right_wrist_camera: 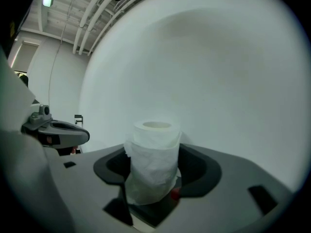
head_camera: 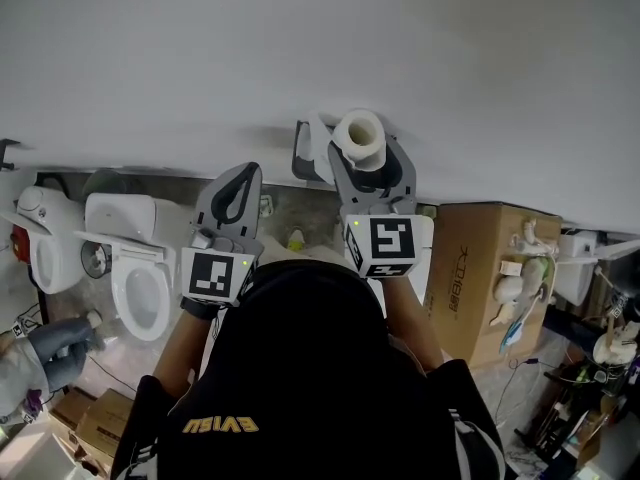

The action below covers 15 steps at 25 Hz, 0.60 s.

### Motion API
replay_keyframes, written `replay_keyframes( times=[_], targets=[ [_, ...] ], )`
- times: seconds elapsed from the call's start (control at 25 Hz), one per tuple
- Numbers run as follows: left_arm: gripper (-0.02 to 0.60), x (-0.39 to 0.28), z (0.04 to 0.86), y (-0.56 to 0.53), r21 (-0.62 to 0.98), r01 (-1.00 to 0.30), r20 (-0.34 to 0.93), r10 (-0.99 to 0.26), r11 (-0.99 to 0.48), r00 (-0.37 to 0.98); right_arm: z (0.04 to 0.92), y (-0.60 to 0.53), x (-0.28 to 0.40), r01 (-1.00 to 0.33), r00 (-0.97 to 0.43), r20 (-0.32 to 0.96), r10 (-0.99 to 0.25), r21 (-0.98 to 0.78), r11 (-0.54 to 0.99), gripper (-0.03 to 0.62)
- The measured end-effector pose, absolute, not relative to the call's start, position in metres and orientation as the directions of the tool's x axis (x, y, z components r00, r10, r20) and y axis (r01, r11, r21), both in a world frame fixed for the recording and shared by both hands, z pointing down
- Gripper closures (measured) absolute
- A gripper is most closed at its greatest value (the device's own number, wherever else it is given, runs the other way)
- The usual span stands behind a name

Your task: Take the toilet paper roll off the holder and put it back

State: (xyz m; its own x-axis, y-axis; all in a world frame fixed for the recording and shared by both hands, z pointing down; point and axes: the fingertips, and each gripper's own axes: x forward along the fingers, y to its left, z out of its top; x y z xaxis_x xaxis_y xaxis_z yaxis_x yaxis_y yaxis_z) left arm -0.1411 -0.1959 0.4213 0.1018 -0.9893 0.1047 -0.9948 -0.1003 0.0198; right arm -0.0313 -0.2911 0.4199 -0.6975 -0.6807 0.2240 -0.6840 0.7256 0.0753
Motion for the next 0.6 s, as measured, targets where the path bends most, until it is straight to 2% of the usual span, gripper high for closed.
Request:
replay_keyframes(
  times=[0.6],
  targets=[
    [0.571,-0.143,0.416,-0.195,0.009,-0.996,0.076,-0.993,-0.092,0.093,0.421,-0.293,-0.031,-0.685,-0.699,0.237,-0.675,0.05,0.727,0.326]
  ],
)
